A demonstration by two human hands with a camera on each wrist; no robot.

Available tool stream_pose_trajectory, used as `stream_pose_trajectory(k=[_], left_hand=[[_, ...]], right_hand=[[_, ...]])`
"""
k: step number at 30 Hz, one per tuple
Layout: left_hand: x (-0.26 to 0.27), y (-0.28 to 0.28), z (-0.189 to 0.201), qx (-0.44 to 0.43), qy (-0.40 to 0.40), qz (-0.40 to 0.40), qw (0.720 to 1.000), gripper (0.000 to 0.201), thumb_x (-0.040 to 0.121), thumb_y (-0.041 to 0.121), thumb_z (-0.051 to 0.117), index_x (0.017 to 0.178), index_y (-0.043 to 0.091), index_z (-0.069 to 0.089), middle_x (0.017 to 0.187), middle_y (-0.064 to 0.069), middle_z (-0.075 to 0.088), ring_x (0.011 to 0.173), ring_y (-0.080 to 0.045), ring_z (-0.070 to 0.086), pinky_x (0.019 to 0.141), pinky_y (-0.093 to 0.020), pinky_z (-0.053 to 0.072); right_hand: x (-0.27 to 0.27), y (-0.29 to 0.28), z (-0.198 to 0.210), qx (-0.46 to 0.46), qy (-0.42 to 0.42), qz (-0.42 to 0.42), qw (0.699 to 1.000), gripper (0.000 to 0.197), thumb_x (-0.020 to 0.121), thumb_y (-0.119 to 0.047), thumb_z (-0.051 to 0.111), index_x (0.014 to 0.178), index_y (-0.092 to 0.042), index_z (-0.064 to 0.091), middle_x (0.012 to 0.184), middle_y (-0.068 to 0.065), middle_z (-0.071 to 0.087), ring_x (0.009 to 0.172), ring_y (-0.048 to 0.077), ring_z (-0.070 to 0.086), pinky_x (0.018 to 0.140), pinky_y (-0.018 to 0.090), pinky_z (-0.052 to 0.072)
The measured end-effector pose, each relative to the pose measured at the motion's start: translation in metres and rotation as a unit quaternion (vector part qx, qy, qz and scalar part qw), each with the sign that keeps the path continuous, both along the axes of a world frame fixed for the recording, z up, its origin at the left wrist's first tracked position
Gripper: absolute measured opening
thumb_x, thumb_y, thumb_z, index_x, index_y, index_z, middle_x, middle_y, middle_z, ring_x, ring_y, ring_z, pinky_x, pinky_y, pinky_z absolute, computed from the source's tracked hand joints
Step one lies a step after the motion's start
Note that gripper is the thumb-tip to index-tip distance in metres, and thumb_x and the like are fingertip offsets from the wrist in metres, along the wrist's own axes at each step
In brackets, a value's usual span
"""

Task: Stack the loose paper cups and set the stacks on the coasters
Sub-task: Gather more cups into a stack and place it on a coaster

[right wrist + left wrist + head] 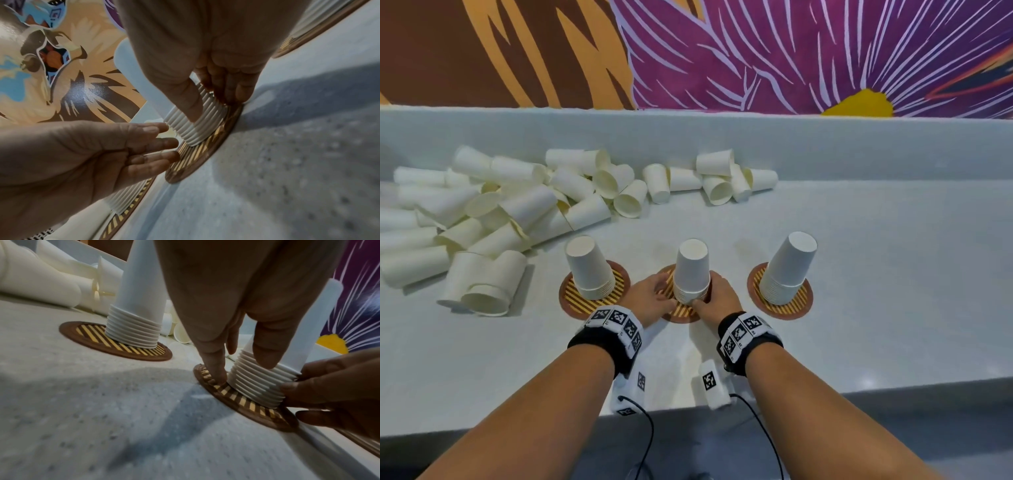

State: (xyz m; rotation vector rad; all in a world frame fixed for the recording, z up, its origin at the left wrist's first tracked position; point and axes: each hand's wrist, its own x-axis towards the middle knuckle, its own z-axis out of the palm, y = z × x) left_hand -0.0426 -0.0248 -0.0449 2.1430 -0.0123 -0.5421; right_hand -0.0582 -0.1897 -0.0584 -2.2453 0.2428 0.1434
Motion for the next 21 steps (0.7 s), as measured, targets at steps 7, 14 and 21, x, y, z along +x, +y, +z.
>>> stream_pose_trajectory(k=[7, 14, 21], left_hand=[[0.008, 0.004, -0.003, -0.031, 0.000, -0.060, 0.998, 0.087, 0.065, 0.043, 0.076, 0.140, 0.049, 0.033, 0.126, 0.010, 0.063, 0.111, -0.008, 0.062, 0.101, -0.039, 0.048], [0.014, 0.006, -0.007, -0.032, 0.014, -0.029, 0.999, 0.084, 0.075, 0.027, 0.078, 0.146, 0.026, 0.034, 0.134, 0.003, 0.057, 0.120, -0.016, 0.057, 0.101, -0.032, 0.044], [0.016, 0.005, -0.005, -0.011, 0.003, -0.025, 1.000, 0.079, 0.076, 0.022, 0.078, 0.144, 0.024, 0.037, 0.130, -0.001, 0.060, 0.115, -0.018, 0.060, 0.100, -0.036, 0.047]], right_hand=[[-0.001, 0.006, 0.007, -0.029, 0.007, 0.032, 0.999, 0.051, 0.079, -0.026, 0.065, 0.127, -0.031, 0.050, 0.125, 0.001, 0.063, 0.118, 0.031, 0.055, 0.101, 0.045, 0.045], [0.003, 0.006, 0.012, -0.060, 0.003, 0.040, 0.997, 0.044, 0.079, -0.026, 0.066, 0.122, -0.026, 0.054, 0.123, 0.003, 0.063, 0.115, 0.029, 0.056, 0.102, 0.045, 0.043], [0.009, 0.008, 0.015, -0.084, 0.015, 0.047, 0.995, 0.049, 0.073, -0.026, 0.071, 0.119, -0.024, 0.055, 0.120, 0.004, 0.063, 0.112, 0.031, 0.058, 0.100, 0.046, 0.044]])
